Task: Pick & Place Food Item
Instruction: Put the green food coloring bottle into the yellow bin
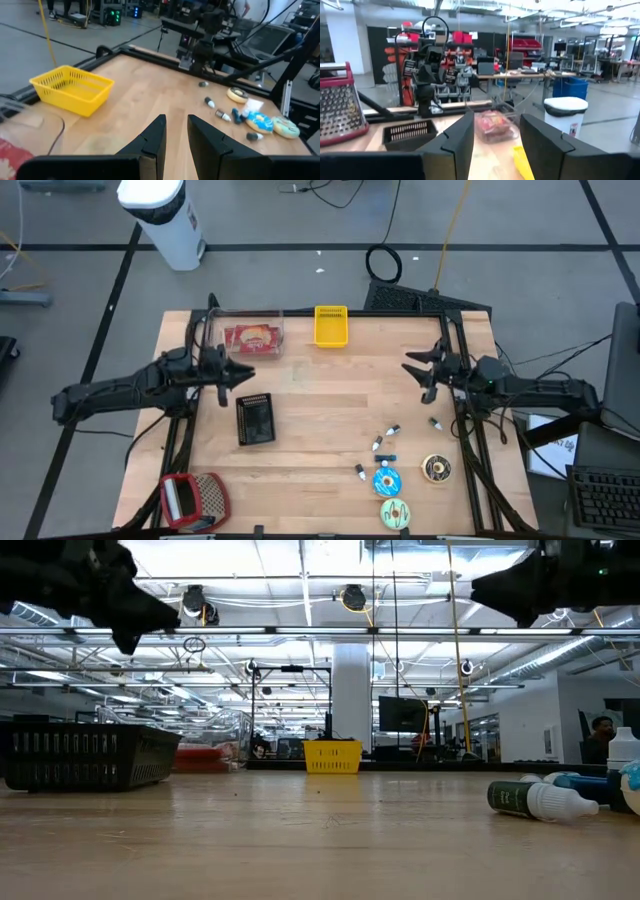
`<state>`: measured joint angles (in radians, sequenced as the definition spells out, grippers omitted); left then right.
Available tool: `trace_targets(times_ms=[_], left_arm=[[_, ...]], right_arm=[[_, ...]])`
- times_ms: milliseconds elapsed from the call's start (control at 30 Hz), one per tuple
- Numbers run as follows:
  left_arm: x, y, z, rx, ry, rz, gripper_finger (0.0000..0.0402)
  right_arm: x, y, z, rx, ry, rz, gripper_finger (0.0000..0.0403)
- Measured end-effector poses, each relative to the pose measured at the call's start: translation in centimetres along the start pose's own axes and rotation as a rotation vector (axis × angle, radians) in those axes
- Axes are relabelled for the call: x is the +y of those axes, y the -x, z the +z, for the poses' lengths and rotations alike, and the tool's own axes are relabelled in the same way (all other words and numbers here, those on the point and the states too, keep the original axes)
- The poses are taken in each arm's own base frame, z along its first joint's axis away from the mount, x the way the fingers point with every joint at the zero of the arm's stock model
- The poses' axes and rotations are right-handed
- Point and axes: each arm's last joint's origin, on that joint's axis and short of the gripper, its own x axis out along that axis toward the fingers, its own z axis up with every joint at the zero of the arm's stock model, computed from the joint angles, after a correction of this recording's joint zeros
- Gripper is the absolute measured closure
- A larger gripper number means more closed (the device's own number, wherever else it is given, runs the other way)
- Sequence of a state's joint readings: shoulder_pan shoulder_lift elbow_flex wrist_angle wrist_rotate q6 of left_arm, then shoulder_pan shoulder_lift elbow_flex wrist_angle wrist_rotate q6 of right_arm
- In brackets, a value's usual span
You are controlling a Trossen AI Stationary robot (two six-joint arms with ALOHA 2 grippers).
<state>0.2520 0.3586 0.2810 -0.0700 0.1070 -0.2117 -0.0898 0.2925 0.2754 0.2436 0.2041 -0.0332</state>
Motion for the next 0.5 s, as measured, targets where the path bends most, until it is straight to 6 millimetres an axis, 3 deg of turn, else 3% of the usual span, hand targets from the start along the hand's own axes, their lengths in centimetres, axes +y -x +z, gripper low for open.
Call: trace_targets(times_ms=[133, 333, 500], left_arm=[[0.2, 0.2, -1.2, -0.001, 0.011, -0.010, 0.0323], [0.3, 0.2, -1.8, -0.039, 0.000, -0.026, 0.0323], [0.4, 0.2, -1.7, -0.060, -0.005, 0.009, 0.0323]], right_arm=[[0.1, 0.4, -0.1, 0.013, -0.074, 0.056, 0.0251], [1.3, 0.7, 1.1, -0.060, -0.158, 0.427, 0.0250], [2.1, 0.1, 0.9, 0.266, -0.179, 0.368, 0.0250]])
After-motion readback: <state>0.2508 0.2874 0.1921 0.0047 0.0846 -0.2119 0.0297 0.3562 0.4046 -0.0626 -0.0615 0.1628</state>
